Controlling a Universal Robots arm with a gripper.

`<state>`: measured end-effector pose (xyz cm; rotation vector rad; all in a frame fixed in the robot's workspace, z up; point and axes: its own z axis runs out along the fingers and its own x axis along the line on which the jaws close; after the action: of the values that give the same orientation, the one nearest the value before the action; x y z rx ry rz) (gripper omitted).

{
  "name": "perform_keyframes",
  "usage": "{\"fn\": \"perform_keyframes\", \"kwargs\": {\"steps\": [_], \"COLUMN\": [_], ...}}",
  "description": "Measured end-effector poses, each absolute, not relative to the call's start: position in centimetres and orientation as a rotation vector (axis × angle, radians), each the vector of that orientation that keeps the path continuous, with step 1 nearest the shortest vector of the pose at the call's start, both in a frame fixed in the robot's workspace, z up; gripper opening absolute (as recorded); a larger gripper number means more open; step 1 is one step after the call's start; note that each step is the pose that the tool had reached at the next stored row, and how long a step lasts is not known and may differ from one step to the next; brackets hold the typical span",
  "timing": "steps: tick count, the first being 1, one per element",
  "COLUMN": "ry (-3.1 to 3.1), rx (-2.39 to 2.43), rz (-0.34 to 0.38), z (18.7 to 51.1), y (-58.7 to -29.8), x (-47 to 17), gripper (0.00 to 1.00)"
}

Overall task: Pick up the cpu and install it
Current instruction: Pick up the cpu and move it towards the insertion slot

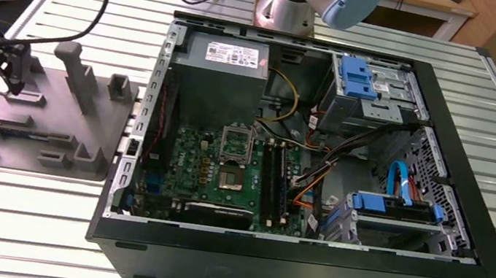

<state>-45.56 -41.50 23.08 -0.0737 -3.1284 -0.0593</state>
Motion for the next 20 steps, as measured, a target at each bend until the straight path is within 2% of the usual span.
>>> {"fn": "perform_keyframes", "kwargs": {"steps": [20], "ry": [-3.129], "rx": [-0.074], "rz": [-0.059], "z": [23.61], "y": [-41.49], "x": [-45.56], "gripper": [0.47]}}
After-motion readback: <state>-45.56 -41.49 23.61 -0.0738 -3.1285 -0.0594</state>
